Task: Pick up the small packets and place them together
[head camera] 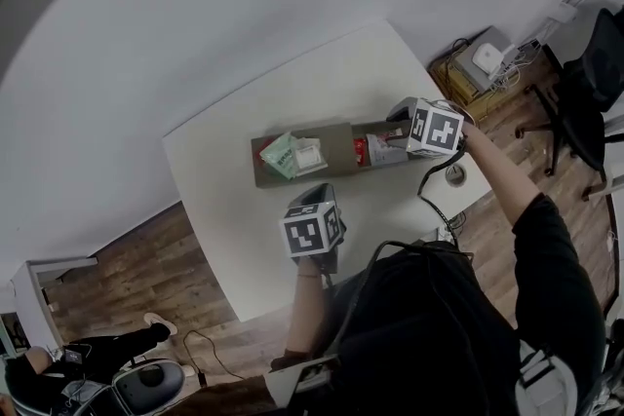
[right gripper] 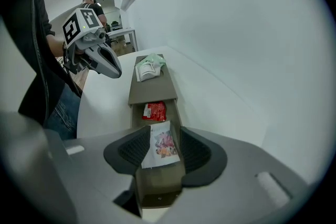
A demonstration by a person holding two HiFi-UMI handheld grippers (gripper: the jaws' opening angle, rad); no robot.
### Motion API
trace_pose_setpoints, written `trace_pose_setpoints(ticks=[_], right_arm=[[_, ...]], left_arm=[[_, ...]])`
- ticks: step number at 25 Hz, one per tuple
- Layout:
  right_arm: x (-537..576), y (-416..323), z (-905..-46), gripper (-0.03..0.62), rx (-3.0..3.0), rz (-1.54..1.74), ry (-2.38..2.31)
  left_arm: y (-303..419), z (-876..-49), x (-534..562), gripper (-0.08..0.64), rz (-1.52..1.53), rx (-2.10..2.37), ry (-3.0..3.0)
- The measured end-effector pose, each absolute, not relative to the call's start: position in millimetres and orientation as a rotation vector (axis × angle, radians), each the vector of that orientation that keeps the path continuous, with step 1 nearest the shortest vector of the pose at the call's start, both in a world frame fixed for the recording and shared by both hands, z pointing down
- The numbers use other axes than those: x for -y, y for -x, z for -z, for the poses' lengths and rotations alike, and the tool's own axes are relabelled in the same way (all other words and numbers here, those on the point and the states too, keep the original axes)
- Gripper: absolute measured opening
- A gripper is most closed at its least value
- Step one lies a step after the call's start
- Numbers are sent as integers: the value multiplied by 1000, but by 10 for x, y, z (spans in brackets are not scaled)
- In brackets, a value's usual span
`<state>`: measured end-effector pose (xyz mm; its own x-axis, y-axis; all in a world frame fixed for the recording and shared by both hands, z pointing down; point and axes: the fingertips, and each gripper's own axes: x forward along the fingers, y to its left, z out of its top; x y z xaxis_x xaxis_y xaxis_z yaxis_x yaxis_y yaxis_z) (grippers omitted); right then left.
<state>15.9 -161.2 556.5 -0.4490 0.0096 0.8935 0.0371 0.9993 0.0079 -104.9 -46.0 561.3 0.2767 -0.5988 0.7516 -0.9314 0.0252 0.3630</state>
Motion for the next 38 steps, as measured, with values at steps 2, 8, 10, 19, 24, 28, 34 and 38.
trace_pose_setpoints(ticks=[2,8,10,19,24,28,34,38], right_arm=[[1548,-267,-5608,169,2028,20,22],[1413,-431,-5770,171,1998,-8,35],[1378,-445,-5837,189,1988,-17,55],[1309,-363,-6103,192,1945,-44,123],[1317,-294,-6245,201,1913,-34,144],[1337,-292,-6335,216,1868,-29,151],[1338,-274,-6394,216,1839,18,149],[1359,-263,-6436,216,1821,47,145]], left_arm=[[968,-5602,408,-3,-485,1414,-1679],[842,-5607,347,-2,-494,1411,-1685],[828,-5603,346,-3,-495,1412,-1682],[821,-5656,372,-2,-501,1410,-1667],[880,-5698,404,-2,-501,1411,-1655],[906,-5716,432,-2,-503,1408,-1646],[907,-5702,433,-2,-509,1409,-1643],[911,-5721,460,-2,-506,1407,-1643]])
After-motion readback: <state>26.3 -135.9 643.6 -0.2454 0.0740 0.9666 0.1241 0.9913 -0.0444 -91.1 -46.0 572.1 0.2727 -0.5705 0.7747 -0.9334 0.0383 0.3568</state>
